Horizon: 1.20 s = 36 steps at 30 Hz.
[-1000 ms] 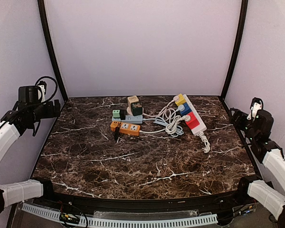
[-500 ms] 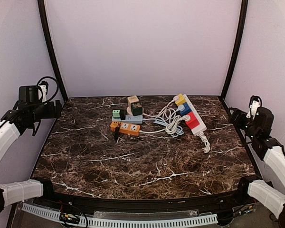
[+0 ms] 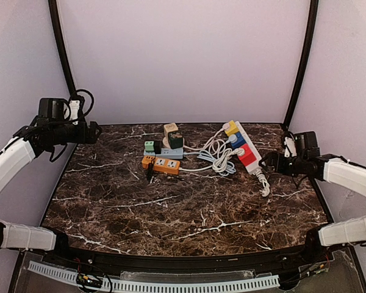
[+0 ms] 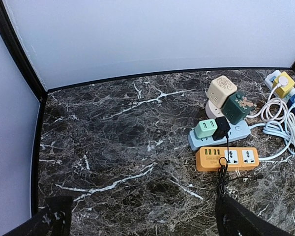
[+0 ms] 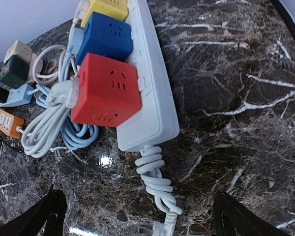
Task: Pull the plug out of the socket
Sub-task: Move the socket to the center of the board.
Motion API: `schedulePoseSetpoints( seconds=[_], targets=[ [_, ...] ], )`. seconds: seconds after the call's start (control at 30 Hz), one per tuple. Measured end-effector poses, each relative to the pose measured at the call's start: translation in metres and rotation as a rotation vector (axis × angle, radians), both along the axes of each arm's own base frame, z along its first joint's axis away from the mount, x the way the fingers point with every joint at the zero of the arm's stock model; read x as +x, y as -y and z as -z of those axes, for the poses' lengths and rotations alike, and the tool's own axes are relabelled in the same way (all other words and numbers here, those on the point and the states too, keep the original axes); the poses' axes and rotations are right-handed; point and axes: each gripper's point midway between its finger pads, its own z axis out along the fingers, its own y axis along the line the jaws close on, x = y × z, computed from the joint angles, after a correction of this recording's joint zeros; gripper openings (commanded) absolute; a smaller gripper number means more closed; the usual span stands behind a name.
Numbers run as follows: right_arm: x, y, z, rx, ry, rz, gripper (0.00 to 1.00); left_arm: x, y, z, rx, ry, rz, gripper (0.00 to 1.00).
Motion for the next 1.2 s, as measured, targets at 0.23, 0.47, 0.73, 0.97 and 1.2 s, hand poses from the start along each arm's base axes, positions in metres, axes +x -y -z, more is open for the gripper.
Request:
schedulePoseSetpoints(
  seconds=[0.23, 0.47, 0.73, 0.97, 1.2],
  targets=[
    [0.008, -0.012, 0.038, 0.116, -0.128, -0.004, 0.84, -0.004, 0.007, 0.02, -0.004, -0.028, 0.043, 1.0],
    [0.031, -0.012, 0.052, 0.217, -0.142, 0.004, 0.74, -0.009, 0.009, 0.023, 0.02, -0.011, 0.076, 1.0],
    [0.054, -0.009, 0.057, 0.282, -0.126, 0.009, 0.68, -0.011, 0.009, 0.012, 0.033, 0.035, 0.089, 1.0],
    [0.074, -0.001, 0.06, 0.311, -0.115, 0.027, 0.53, -0.012, 0.009, 0.013, 0.042, 0.036, 0.091, 1.0],
    [0.078, -0.007, 0.062, 0.356, -0.118, -0.002, 0.42, -0.012, 0.009, 0.013, 0.046, 0.038, 0.094, 1.0]
  ],
)
